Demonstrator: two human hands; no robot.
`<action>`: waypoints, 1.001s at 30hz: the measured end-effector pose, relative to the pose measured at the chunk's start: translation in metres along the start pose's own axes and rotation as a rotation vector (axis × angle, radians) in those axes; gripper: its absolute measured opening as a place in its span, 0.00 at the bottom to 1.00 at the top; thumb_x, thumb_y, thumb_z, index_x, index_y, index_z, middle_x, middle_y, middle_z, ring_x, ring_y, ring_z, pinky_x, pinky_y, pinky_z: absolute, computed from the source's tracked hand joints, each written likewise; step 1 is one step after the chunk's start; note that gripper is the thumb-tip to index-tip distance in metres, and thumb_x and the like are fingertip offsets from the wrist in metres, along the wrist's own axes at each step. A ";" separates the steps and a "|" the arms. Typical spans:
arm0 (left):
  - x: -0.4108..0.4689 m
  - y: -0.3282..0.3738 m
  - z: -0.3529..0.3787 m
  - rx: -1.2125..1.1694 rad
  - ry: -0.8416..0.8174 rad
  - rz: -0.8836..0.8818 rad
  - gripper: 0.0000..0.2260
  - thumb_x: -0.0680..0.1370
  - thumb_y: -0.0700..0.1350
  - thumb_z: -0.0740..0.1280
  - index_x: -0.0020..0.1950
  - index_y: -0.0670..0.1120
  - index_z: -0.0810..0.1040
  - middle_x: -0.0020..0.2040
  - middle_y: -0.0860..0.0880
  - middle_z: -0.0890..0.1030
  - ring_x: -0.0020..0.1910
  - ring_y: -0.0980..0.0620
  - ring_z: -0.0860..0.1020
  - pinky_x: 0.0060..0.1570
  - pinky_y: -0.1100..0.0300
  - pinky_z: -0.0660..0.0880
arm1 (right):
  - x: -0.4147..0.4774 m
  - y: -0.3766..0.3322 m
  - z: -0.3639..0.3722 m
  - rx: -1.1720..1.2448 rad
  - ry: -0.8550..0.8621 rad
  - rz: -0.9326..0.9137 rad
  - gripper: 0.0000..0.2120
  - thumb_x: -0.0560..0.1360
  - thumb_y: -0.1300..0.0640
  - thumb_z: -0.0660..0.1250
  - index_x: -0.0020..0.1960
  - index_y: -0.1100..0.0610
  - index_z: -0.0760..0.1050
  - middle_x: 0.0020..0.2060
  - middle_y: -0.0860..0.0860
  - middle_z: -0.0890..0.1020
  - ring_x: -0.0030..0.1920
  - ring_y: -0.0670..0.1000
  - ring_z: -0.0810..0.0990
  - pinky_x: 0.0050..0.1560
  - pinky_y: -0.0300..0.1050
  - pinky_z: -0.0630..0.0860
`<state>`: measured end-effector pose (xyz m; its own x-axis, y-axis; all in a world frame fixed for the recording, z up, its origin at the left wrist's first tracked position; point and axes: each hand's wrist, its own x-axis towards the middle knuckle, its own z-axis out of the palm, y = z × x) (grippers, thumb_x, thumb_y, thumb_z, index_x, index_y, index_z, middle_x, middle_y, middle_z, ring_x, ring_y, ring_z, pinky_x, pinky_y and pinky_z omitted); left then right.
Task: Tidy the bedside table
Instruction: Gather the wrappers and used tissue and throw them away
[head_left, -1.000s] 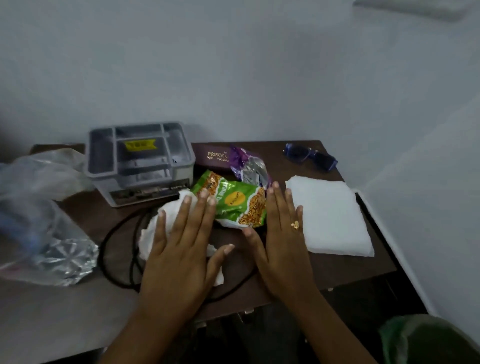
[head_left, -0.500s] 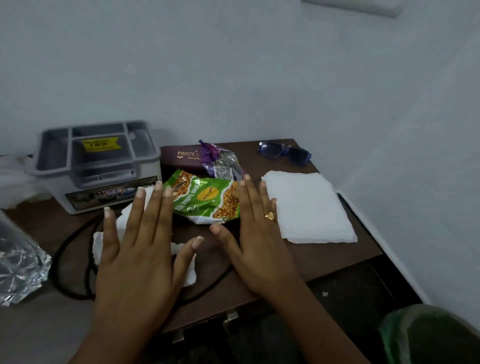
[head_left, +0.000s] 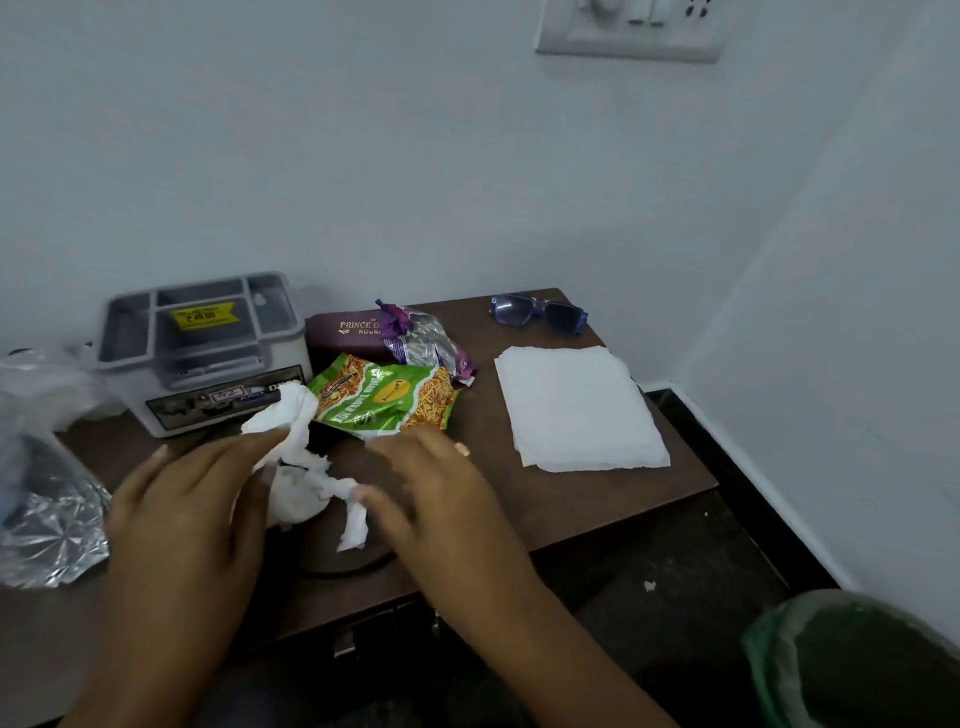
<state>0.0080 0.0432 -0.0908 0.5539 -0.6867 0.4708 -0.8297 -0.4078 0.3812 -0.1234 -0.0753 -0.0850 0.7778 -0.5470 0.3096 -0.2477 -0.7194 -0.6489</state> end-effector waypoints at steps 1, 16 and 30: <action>-0.002 -0.001 -0.002 0.005 -0.036 0.007 0.16 0.74 0.44 0.59 0.60 0.50 0.77 0.54 0.46 0.82 0.53 0.44 0.79 0.55 0.41 0.71 | -0.001 -0.005 0.003 0.034 -0.113 0.030 0.20 0.75 0.52 0.66 0.66 0.54 0.70 0.62 0.50 0.72 0.60 0.49 0.72 0.59 0.42 0.70; -0.003 0.015 -0.022 0.210 -0.177 -0.028 0.08 0.70 0.52 0.63 0.40 0.51 0.81 0.40 0.50 0.84 0.39 0.44 0.81 0.39 0.52 0.71 | 0.009 -0.018 0.001 0.198 0.110 0.106 0.08 0.75 0.63 0.65 0.50 0.59 0.81 0.49 0.54 0.80 0.49 0.49 0.78 0.47 0.33 0.69; 0.016 0.088 -0.058 -1.144 0.035 -0.415 0.13 0.71 0.47 0.67 0.52 0.43 0.81 0.46 0.44 0.85 0.44 0.49 0.84 0.42 0.61 0.81 | 0.006 -0.056 -0.056 0.570 0.228 -0.029 0.06 0.71 0.66 0.68 0.45 0.59 0.82 0.45 0.53 0.84 0.47 0.45 0.80 0.51 0.40 0.77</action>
<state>-0.0521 0.0317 -0.0036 0.7787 -0.6065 0.1605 -0.0580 0.1851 0.9810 -0.1373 -0.0627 -0.0078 0.6206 -0.6541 0.4325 0.1682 -0.4276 -0.8882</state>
